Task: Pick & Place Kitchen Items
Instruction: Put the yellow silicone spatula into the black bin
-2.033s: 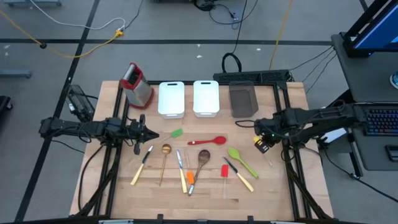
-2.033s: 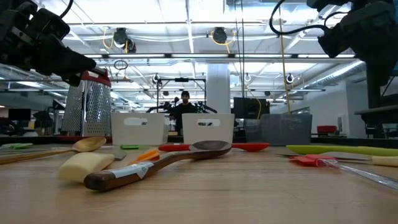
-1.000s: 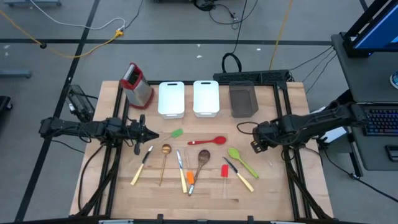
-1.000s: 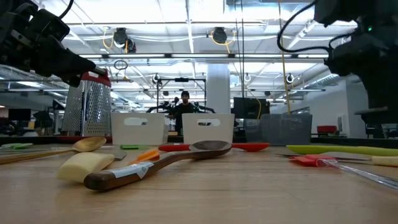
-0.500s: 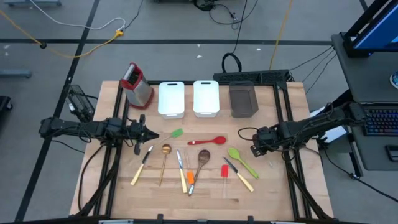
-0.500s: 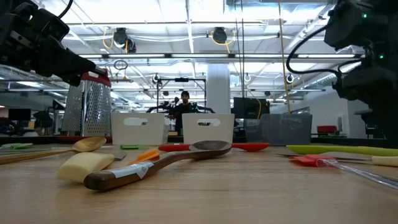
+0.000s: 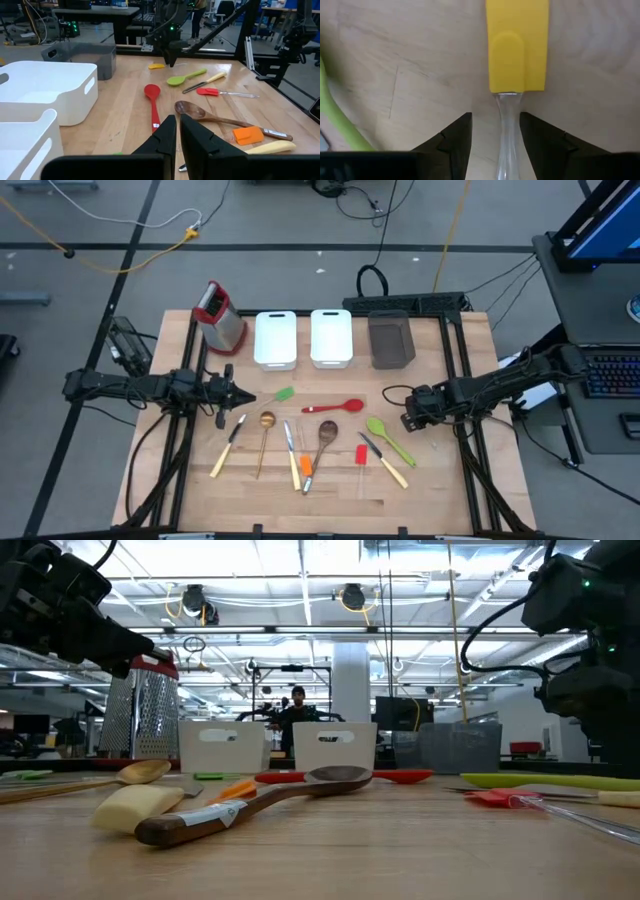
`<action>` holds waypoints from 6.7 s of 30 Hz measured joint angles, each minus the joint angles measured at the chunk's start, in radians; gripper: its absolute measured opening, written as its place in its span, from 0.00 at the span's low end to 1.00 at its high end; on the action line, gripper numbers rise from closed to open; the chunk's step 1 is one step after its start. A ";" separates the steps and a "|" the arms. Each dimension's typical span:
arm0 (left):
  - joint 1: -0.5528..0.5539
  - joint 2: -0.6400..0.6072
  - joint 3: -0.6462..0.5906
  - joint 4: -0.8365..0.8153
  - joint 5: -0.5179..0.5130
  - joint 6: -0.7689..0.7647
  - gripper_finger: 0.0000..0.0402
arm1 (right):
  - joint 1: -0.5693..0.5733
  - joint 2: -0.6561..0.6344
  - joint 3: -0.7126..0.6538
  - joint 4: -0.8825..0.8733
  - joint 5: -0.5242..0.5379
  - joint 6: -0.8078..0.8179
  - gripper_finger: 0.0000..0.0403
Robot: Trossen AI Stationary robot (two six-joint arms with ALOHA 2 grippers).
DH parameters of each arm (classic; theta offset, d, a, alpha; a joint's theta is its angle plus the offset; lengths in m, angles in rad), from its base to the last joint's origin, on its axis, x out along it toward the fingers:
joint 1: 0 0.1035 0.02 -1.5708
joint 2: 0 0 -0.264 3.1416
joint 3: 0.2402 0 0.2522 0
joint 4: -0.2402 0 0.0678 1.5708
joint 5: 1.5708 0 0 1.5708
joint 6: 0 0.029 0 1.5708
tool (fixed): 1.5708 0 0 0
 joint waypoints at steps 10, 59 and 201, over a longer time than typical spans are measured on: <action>0.000 0.000 0.000 0.000 0.000 0.000 0.06 | 0.000 0.014 -0.006 -0.007 -0.003 0.030 0.31; 0.000 0.000 0.000 0.002 0.000 0.000 0.06 | 0.000 -0.031 0.057 0.005 0.082 0.075 0.01; 0.000 0.000 0.000 0.002 0.000 0.001 0.06 | -0.749 -0.243 0.058 0.902 0.337 -0.733 0.00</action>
